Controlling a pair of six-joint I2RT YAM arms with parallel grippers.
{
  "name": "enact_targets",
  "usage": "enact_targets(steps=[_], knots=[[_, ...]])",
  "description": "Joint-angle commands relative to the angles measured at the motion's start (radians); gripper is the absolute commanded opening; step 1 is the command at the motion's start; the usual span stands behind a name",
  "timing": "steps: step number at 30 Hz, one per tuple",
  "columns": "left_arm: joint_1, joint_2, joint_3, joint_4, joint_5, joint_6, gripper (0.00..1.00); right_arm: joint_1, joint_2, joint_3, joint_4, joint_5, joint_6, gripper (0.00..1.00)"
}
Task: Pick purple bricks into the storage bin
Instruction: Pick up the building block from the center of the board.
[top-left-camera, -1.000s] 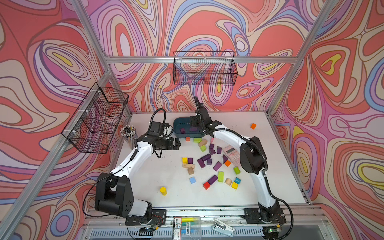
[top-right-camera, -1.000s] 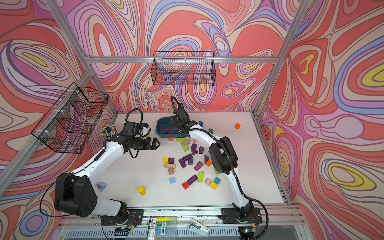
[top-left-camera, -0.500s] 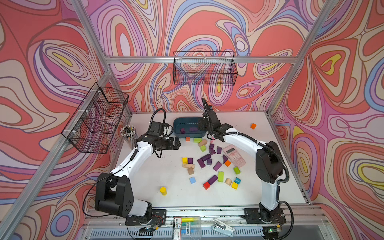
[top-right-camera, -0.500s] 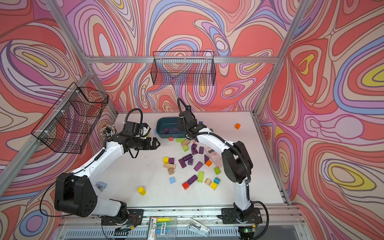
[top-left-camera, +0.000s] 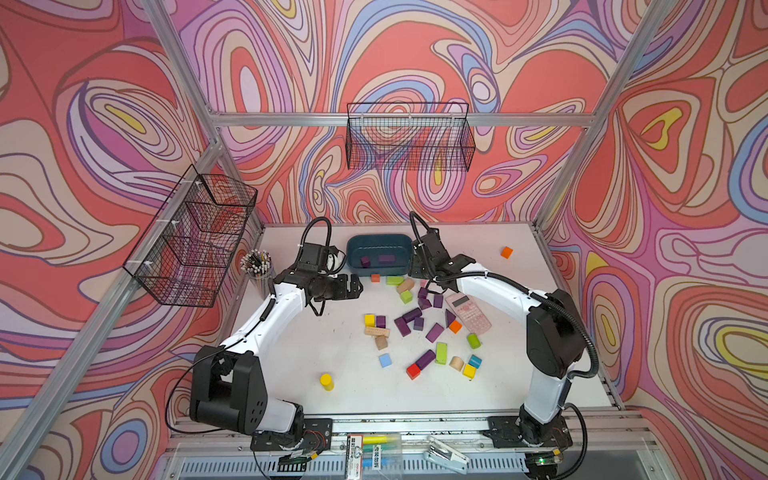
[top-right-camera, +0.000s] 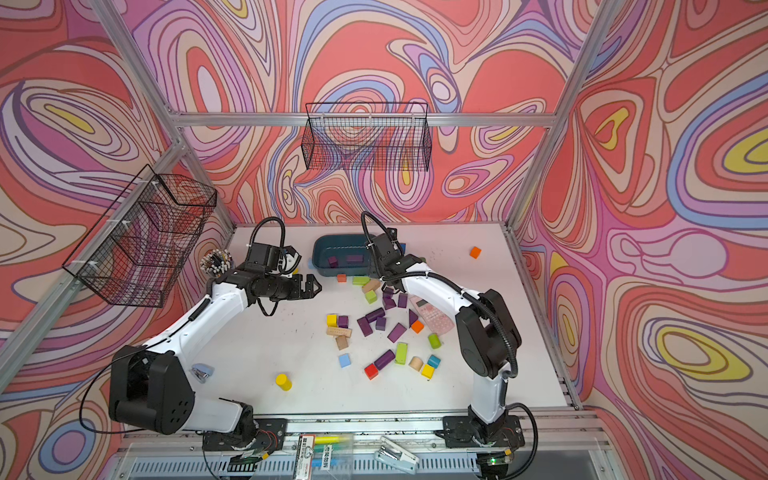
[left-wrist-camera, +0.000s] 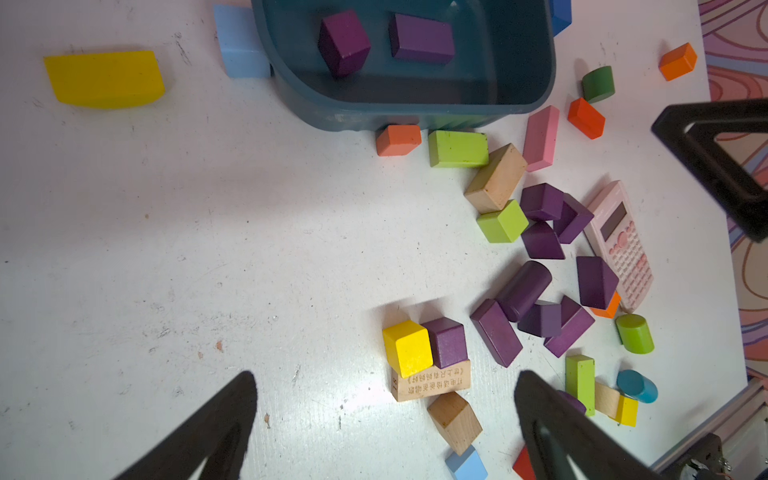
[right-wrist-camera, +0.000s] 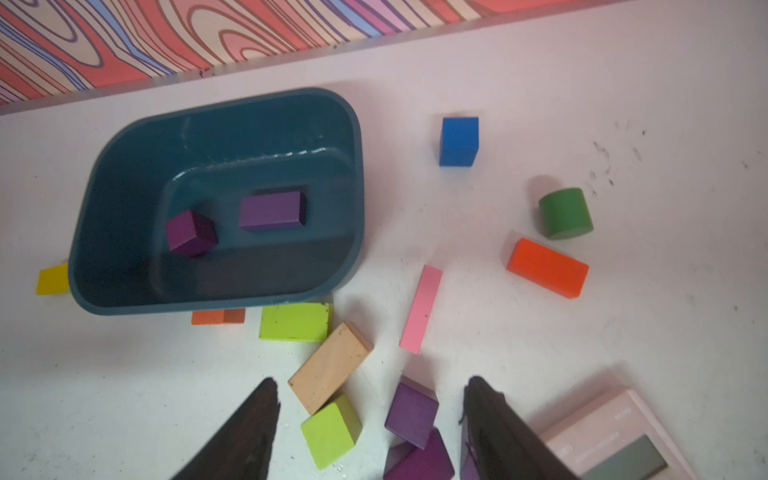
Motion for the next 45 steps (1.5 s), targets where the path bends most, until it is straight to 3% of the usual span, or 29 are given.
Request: enact_targets(steps=[1, 12, 25, 45], knots=[[0.006, -0.014, 0.001, 0.012, 0.022, -0.007, 1.0, 0.004, -0.035, -0.045, -0.056, -0.005, 0.112, 0.73], [-0.009, -0.015, 0.005, 0.0, -0.021, -0.017, 1.0, 0.003, 0.037, -0.019, -0.142, -0.048, 0.252, 0.69], [-0.092, -0.035, 0.005, -0.019, -0.16, 0.016, 1.0, 0.002, 0.122, 0.04, -0.187, -0.073, 0.29, 0.6], [-0.111, -0.02, 0.013, -0.025, -0.125, 0.016, 1.0, -0.011, 0.237, 0.101, -0.198, -0.071, 0.29, 0.5]])
